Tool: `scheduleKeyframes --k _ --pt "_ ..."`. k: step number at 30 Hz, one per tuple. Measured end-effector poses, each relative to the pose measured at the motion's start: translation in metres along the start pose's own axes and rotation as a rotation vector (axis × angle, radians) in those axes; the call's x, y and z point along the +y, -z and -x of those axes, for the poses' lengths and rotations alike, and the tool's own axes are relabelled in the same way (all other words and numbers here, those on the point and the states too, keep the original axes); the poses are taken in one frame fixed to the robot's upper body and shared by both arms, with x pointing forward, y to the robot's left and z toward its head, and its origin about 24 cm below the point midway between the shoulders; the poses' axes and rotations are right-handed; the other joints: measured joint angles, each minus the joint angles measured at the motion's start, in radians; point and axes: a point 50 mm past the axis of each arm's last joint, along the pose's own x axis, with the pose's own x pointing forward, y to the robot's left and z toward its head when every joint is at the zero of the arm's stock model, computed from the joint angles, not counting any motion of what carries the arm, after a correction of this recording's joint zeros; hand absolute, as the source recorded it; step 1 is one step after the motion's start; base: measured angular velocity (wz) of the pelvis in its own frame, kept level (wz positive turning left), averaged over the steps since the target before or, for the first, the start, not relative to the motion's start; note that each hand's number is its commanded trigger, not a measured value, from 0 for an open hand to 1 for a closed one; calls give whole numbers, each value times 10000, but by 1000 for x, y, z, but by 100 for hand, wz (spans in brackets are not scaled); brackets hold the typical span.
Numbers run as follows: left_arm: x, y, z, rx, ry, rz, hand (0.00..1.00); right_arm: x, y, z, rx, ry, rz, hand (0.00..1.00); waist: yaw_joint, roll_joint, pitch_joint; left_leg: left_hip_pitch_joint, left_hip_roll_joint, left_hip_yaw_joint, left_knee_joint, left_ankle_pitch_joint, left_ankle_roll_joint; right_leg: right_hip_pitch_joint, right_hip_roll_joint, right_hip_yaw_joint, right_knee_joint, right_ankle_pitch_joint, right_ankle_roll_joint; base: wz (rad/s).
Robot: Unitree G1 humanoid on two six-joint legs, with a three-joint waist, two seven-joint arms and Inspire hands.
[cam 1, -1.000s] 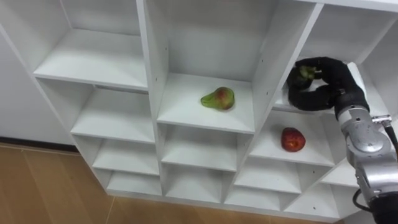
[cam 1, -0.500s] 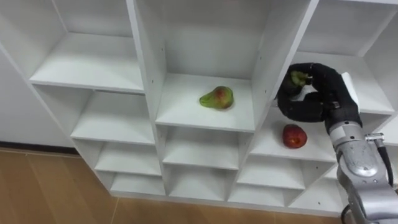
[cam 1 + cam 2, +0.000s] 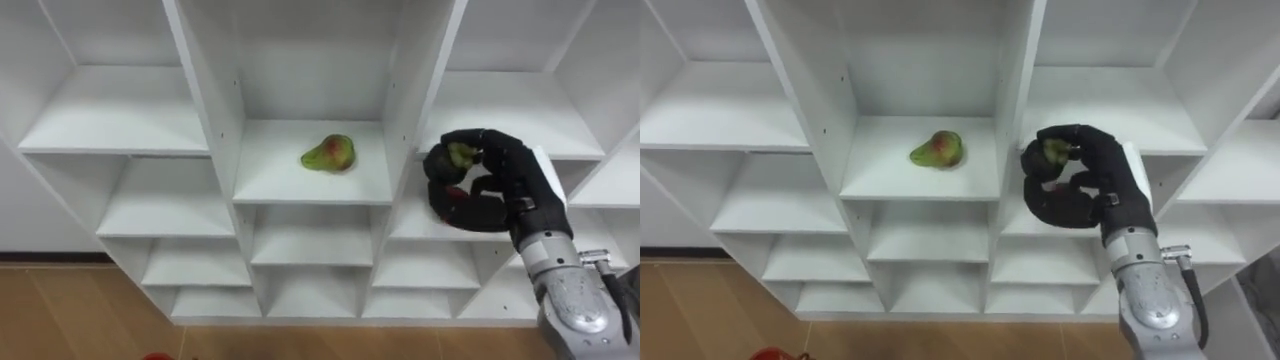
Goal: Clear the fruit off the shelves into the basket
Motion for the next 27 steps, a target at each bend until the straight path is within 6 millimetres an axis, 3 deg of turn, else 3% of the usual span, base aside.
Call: scheduleKeyframes --k 8,16,24,26,27 --pt "1 -22 -4 -582 85 1362 100 10 2 12 87 -949 289 100 -3 -196 11 -51 -5 124 -66 0 3 -125 9 152 -5 9 15 -4" --pt "-5 -43 -6 -987 505 2190 100 29 0 19 76 -1718 0 100 -127 -184 18 -268 -11 125 -33 1 5 -393 6 210 4 17 11 0" --pt "-11 -72 -6 -1764 906 2040 100 55 12 25 601 -2898 558 100 -143 -165 77 -333 -8 75 -33 1 5 -410 9 159 -4 18 11 0" --pt "-14 -82 -6 -2037 1133 2018 100 66 24 29 1105 -3444 618 100 -65 -261 160 -375 -3 63 6 2 4 -457 10 189 2 18 11 0" --pt "-14 -85 -5 -2094 1195 2064 100 69 29 30 1311 -3565 620 100 -31 -287 160 -452 -4 42 46 1 5 -503 8 187 10 18 11 0"
